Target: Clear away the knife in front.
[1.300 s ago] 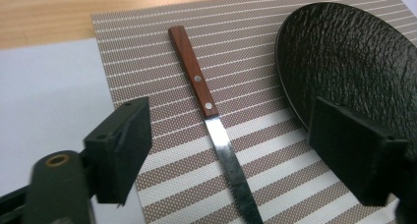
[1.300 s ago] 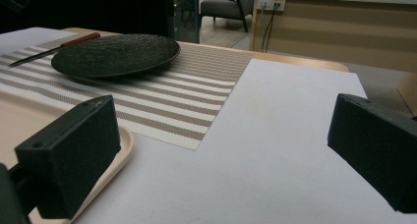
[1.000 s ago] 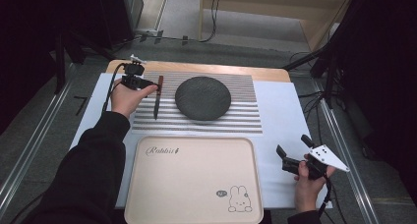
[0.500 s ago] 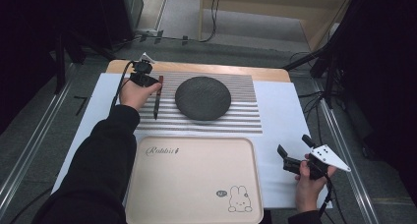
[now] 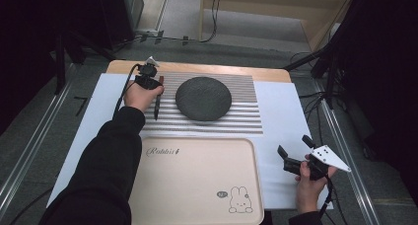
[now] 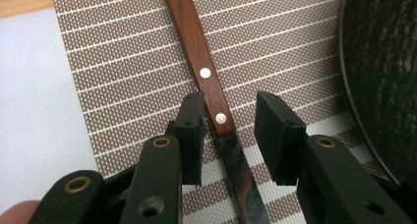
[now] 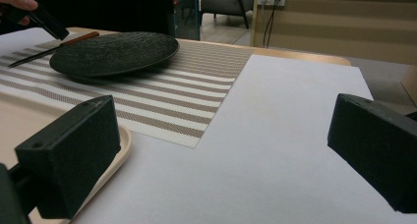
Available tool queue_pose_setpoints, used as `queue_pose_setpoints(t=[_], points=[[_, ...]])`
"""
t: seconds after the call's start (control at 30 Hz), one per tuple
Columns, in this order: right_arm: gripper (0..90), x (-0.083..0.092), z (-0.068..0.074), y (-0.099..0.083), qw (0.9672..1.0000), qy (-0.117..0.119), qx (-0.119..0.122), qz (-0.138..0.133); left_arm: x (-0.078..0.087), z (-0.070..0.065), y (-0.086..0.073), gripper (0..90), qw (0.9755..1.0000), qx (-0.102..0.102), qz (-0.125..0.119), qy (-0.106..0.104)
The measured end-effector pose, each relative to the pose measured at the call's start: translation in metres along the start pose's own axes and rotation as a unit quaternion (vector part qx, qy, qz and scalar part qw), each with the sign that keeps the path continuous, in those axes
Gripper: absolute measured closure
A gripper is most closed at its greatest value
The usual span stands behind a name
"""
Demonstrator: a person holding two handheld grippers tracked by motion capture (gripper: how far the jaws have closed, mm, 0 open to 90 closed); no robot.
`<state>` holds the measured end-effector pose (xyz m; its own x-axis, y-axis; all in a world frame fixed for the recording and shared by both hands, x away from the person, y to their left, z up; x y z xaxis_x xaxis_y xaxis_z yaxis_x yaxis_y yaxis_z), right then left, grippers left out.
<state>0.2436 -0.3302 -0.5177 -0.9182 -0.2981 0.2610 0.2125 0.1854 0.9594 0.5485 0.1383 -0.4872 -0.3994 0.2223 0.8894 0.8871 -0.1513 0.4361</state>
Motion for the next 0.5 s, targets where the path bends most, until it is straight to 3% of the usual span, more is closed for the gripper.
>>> queue_pose_setpoints(t=[0.5], points=[[0.0,0.0,0.0,-0.001,1.0,0.0,-0.001,0.003,-0.017,-0.002,0.0,66.6,0.9996,0.009,-0.001,0.027]])
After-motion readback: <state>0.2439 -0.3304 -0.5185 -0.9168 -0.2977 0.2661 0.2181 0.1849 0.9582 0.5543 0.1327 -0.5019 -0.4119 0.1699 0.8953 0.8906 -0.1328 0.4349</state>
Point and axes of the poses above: each handheld gripper's, and its own axes: x roughly backward along the jaws, y roughly out of its top, z roughly to its left, the point moved 3 cm from there along -x, roughly forward along the jaws, and after that the axes turned 10 degrees about x, right-handed, at the moved point
